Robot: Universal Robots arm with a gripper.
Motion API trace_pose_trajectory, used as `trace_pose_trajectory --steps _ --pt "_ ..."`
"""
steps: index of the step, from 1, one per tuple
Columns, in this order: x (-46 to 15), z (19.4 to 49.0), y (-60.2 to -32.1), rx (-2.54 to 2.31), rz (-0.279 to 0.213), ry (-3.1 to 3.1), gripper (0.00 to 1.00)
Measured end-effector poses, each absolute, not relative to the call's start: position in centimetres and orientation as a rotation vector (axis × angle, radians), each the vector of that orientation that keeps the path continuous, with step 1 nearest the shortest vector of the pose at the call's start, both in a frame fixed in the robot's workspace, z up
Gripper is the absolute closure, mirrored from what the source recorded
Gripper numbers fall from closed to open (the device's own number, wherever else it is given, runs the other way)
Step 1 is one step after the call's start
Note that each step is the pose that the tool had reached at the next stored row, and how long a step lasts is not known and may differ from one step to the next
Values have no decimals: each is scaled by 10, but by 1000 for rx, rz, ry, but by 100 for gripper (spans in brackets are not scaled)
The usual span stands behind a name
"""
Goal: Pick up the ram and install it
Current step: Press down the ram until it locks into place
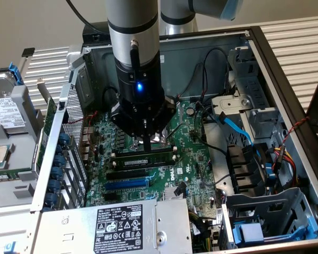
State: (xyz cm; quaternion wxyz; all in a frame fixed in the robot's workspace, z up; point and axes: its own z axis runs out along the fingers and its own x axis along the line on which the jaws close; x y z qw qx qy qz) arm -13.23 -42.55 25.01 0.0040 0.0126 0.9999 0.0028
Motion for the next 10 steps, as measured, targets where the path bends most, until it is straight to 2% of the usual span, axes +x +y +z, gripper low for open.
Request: trace_pose_trajectory --steps 10 --pt "-132 250 -426 66 2 3133 89"
